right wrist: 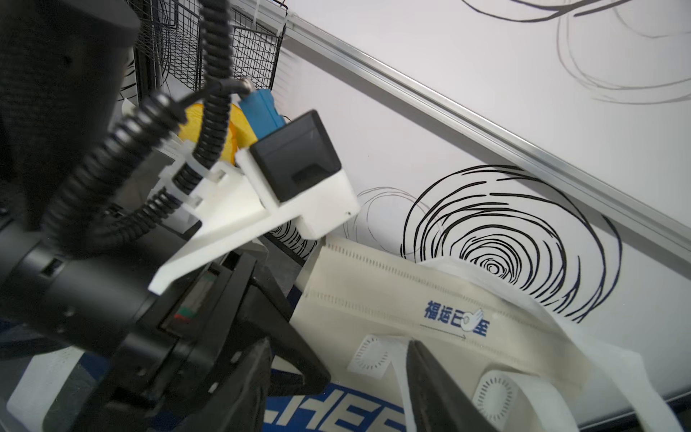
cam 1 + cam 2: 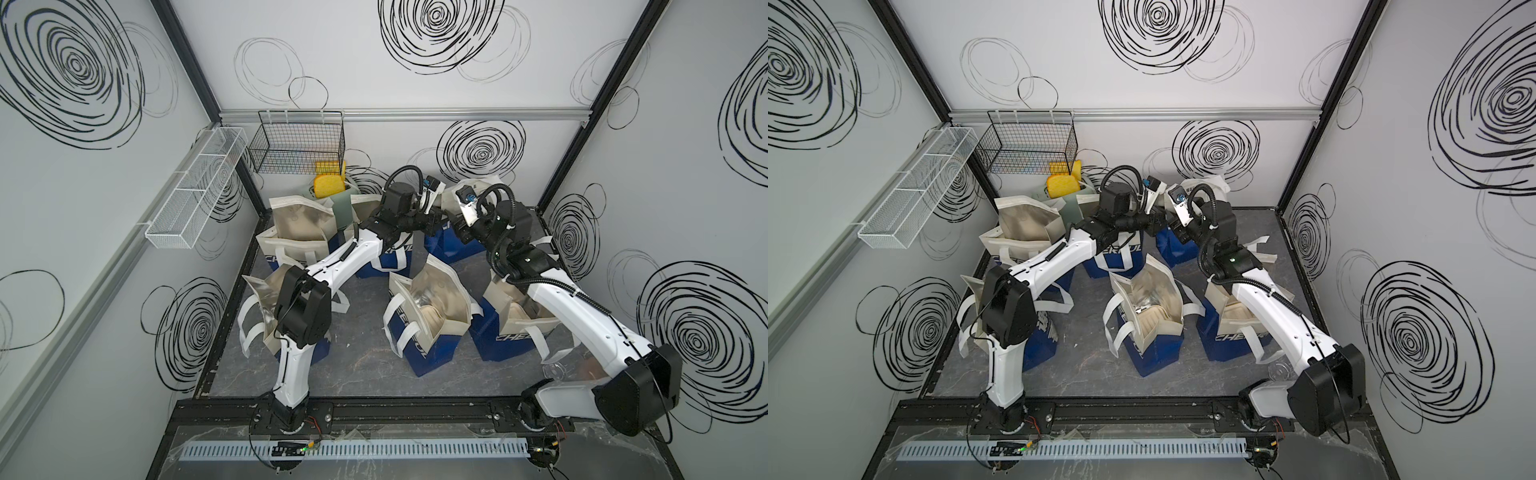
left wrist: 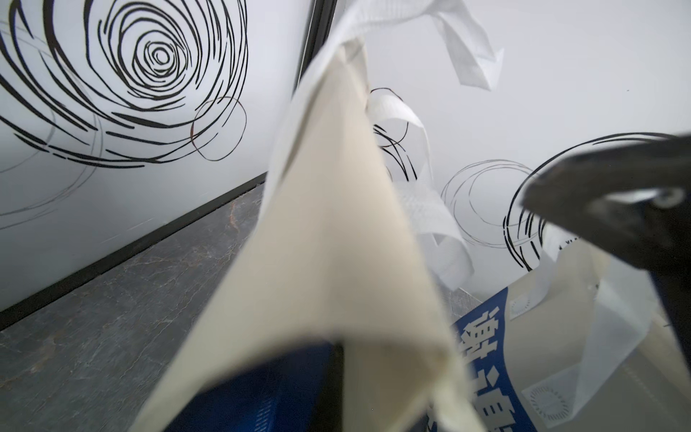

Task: Open the takeout bag
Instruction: Pick up the takeout bag at the center of the board, then open the takeout bag at the center of the board.

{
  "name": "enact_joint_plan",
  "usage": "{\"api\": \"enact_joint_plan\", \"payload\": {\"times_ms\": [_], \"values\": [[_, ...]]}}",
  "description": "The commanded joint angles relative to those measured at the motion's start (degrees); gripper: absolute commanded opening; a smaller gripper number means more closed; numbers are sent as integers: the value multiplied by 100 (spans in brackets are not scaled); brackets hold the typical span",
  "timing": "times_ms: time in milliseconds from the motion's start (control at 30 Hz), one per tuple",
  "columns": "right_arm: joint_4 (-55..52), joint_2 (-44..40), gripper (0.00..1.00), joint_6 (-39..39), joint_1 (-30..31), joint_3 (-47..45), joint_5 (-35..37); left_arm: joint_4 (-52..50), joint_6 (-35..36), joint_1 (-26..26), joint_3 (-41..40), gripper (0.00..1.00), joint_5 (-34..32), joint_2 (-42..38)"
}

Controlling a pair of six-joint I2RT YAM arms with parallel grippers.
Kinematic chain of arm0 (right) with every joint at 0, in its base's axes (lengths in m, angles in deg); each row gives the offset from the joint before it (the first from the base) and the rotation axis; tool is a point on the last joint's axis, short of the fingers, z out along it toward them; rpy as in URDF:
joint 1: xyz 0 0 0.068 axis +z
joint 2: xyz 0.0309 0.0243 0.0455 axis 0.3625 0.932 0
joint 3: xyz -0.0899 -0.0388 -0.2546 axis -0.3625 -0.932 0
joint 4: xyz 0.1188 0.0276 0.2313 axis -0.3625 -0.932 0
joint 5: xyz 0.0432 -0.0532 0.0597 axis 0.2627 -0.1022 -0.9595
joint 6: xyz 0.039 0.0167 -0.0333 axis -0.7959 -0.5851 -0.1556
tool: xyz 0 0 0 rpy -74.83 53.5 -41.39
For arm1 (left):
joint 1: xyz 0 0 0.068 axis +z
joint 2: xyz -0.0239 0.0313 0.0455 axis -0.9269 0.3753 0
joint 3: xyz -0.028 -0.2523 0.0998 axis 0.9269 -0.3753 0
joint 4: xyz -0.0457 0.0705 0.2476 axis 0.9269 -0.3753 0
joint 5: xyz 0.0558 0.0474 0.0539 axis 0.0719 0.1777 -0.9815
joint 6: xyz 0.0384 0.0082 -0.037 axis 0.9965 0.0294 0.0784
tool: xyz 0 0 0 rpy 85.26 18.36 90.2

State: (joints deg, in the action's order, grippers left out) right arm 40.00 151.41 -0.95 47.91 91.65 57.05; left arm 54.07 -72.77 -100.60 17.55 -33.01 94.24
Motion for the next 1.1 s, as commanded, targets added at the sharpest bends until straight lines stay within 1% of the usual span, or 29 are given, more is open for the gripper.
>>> {"api": "enact_joint_plan", "payload": {"times_ms": [0,133,267,700,1067], "values": [[251,87,59,334,92,184,187,214,135,-65,-90,0,89,-342],[405,134,57,549,142,150,337,190,171,-93,-95,0,115,-361],[529,192,52,555,149,225,388,137,224,-111,-100,0,132,-368],[628,436,44,603,196,371,471,29,356,-181,-180,0,167,-432],[627,477,35,670,208,202,646,3,411,-155,-200,0,160,-533]]}}
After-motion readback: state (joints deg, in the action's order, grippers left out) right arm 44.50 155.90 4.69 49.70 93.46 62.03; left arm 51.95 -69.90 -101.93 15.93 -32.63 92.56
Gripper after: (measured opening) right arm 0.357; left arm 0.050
